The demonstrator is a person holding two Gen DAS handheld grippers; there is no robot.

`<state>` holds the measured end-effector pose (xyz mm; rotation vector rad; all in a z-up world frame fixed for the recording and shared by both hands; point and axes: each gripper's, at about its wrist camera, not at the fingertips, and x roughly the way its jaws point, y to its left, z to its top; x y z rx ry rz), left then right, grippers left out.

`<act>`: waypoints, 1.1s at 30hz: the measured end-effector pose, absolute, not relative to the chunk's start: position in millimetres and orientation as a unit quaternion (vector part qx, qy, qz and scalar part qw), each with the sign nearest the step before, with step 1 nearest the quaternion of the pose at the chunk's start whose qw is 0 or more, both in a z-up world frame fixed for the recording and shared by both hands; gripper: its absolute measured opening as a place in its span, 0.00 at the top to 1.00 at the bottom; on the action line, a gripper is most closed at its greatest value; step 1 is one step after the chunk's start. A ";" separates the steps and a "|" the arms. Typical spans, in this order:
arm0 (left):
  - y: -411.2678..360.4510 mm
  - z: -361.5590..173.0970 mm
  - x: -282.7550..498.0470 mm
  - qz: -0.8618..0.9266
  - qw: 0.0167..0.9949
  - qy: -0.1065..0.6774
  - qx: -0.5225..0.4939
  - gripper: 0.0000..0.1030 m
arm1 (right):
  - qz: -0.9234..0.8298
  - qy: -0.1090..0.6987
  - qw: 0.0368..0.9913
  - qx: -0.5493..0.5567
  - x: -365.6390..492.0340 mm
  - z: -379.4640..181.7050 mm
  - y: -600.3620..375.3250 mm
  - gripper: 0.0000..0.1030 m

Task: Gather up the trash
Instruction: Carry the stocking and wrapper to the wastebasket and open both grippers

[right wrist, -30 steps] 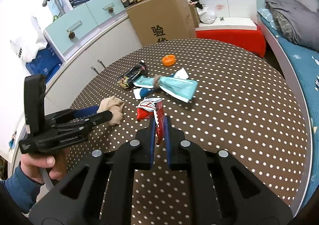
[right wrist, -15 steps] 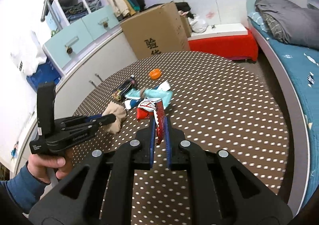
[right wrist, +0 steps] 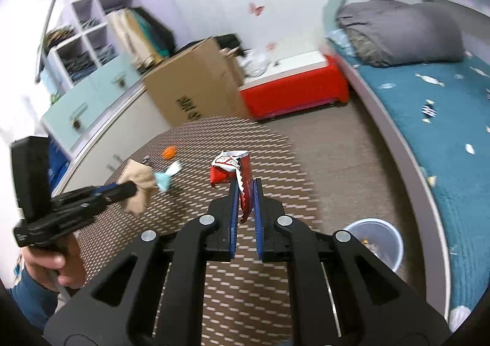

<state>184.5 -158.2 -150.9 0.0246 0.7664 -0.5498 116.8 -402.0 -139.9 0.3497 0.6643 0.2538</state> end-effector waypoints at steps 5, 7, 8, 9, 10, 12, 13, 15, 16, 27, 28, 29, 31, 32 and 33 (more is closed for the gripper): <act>-216.9 -136.2 184.6 -0.310 0.882 0.353 0.019 0.87 | 0.073 0.319 0.926 0.187 111.9 -144.2 -451.6 0.91; -234.6 -135.2 188.0 -0.325 0.877 0.352 0.022 0.87 | 0.055 0.322 0.925 0.195 110.8 -149.7 -468.2 0.91; -241.8 -135.1 188.9 -0.329 0.876 0.352 0.022 0.87 | 0.045 0.324 0.923 0.202 110.5 -154.0 -479.0 0.91; -253.7 -136.2 191.2 -0.337 0.872 0.354 0.024 0.87 | 0.036 0.326 0.922 0.207 110.1 -158.6 -489.1 0.91; -262.4 -137.5 192.8 -0.342 0.870 0.356 0.027 0.87 | 0.025 0.331 0.918 0.215 112.0 -165.9 -499.5 0.91; -284.7 -144.4 197.5 -0.354 0.861 0.365 0.034 0.87 | 0.006 0.344 0.911 0.228 116.6 -179.9 -516.2 0.91; -293.7 -146.8 195.7 -0.358 0.858 0.368 0.036 0.87 | -0.001 0.351 0.907 0.232 118.9 -186.9 -522.8 0.91; -311.1 -154.1 200.2 -0.366 0.849 0.377 0.043 0.87 | -0.016 0.369 0.897 0.244 126.0 -206.7 -536.1 0.91; -320.5 -159.3 202.9 -0.369 0.845 0.384 0.048 0.87 | -0.021 0.378 0.891 0.250 131.2 -216.3 -539.9 0.91; -411.0 -240.3 242.6 -0.365 0.783 0.489 0.118 0.87 | -0.063 0.431 0.824 0.364 148.7 -319.9 -582.4 0.26; -419.4 -248.1 246.1 -0.366 0.776 0.499 0.126 0.87 | -0.069 0.429 0.823 0.367 145.9 -320.7 -583.8 0.26; -424.8 -254.2 248.4 -0.367 0.769 0.507 0.131 0.86 | -0.073 0.426 0.822 0.370 141.5 -320.8 -587.2 0.25; -436.2 -266.2 252.4 -0.371 0.755 0.522 0.143 0.86 | -0.083 0.420 0.823 0.374 133.0 -317.9 -594.2 0.21; -442.2 -271.7 254.7 -0.372 0.748 0.530 0.147 0.82 | -0.090 0.414 0.825 0.375 126.7 -314.3 -597.7 0.21; -445.9 -275.3 259.1 -0.372 0.740 0.539 0.150 0.82 | -0.093 0.410 0.826 0.376 123.5 -311.9 -600.7 0.20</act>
